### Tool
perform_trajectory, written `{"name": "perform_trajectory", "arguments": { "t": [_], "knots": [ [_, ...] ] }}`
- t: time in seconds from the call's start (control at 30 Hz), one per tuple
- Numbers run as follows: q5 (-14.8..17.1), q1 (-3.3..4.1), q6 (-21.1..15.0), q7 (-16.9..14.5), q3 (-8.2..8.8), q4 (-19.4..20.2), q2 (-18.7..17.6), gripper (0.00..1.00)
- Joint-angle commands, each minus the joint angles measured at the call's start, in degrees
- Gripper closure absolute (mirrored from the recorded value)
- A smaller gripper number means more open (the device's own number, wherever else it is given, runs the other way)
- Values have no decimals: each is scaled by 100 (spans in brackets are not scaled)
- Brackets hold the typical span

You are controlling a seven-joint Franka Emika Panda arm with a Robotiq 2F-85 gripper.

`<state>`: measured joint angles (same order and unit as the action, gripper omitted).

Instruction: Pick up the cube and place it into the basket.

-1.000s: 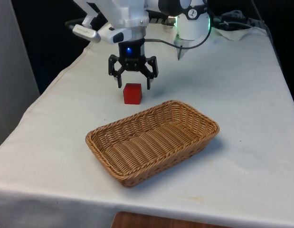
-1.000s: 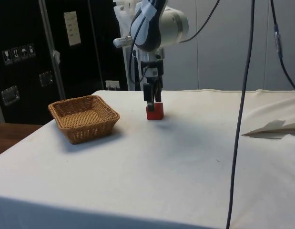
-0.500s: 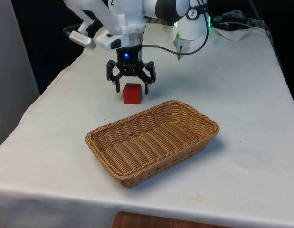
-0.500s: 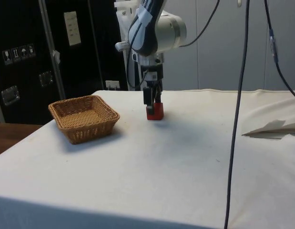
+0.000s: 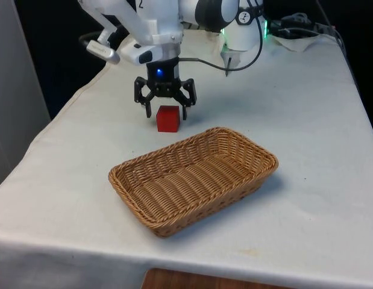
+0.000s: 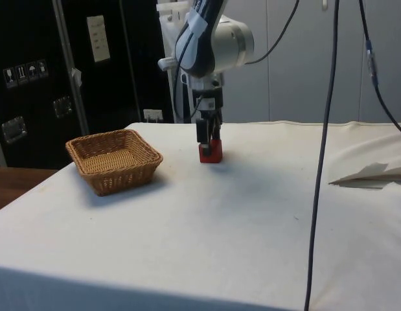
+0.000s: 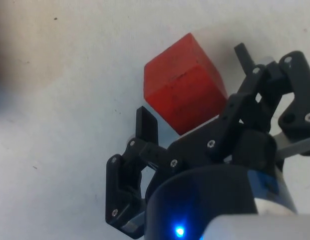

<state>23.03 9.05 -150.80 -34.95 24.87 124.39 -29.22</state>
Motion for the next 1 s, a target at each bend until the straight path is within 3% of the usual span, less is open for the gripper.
{"name": "perform_trajectory", "arguments": {
  "t": [0.0,0.1,0.13,0.17,0.2,0.27,0.3,0.4,0.43,0.5,0.7,0.77,0.97],
  "knots": [
    [97,-63,-29,-63,-80,-29,-34,0],
    [92,-40,-57,-57,-63,-17,-29,0],
    [29,0,0,0,-11,-23,-46,0],
    [92,-40,-69,-57,-57,-11,-23,0],
    [92,-34,-74,-57,-57,-6,-17,4],
    [86,-29,-86,-52,-57,0,-11,21],
    [86,-29,-97,-52,-52,6,-6,48],
    [29,0,-23,0,-11,-29,-40,82],
    [86,-23,-115,-52,-52,11,0,82],
    [86,-23,-120,-52,-52,17,6,100],
    [29,0,-52,0,-11,-6,-29,100],
    [80,-23,-138,-46,-46,29,11,100],
    [-52,57,97,80,80,-46,195,100]
  ]
}}
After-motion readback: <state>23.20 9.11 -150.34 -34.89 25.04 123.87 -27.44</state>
